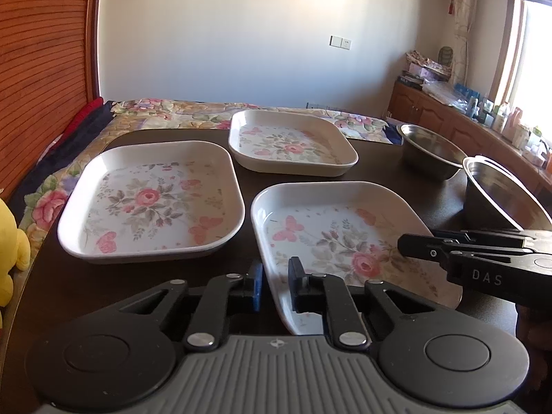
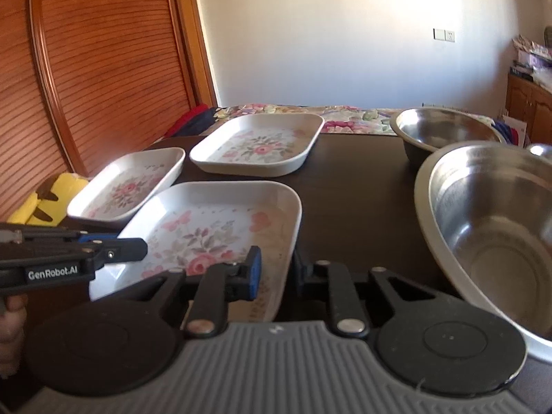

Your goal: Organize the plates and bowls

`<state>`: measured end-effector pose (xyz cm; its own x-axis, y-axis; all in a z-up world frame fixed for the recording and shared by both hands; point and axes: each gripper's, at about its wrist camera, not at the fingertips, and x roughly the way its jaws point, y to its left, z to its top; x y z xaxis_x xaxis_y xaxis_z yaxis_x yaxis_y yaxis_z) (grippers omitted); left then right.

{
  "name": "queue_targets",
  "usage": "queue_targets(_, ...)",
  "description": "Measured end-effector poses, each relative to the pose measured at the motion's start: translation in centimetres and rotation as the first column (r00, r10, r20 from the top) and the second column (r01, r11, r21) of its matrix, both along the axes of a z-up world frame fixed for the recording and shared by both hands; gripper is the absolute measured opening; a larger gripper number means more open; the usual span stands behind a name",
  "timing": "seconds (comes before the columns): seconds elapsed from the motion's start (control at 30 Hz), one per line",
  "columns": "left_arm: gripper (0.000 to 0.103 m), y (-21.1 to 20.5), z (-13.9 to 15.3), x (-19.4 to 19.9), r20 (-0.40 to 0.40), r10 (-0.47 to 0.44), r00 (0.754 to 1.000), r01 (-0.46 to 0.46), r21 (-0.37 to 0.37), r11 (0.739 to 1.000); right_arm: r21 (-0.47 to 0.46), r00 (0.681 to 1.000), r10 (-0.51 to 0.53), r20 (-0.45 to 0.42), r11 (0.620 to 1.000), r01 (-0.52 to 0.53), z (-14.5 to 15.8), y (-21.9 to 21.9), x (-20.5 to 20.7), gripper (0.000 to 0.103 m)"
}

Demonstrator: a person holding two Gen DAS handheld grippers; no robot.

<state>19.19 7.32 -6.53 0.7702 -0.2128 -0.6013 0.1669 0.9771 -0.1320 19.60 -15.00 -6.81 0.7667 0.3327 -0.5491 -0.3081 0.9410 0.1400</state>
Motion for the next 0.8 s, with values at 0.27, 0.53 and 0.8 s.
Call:
queue_targets(0.27,0.013,0.0,0.4,-1.2,-0.010,0.020,1.000,-0.020,-0.017,1.000,0.060,1.000,-0.012,-0.027,0.998,0.014,0.1,-0.7,-0.7,0.016)
queue_targets(0.53,0.013,-0.5,1.0,-3.5,-0.008,0.027,1.000,-0.027,-0.005,1.000,0.077,1.000,-0.003,-0.020,0.997,0.004,0.6,-1.1,-2.4,0.016)
queue_targets(0.8,0.013,-1.0,1.8,-6.7,0.015,0.030,0.999,-0.030,0.017,0.999,0.090,1.000,0.002,-0.007,0.996,-0.001,0.8,-1.4,-5.5,0.016)
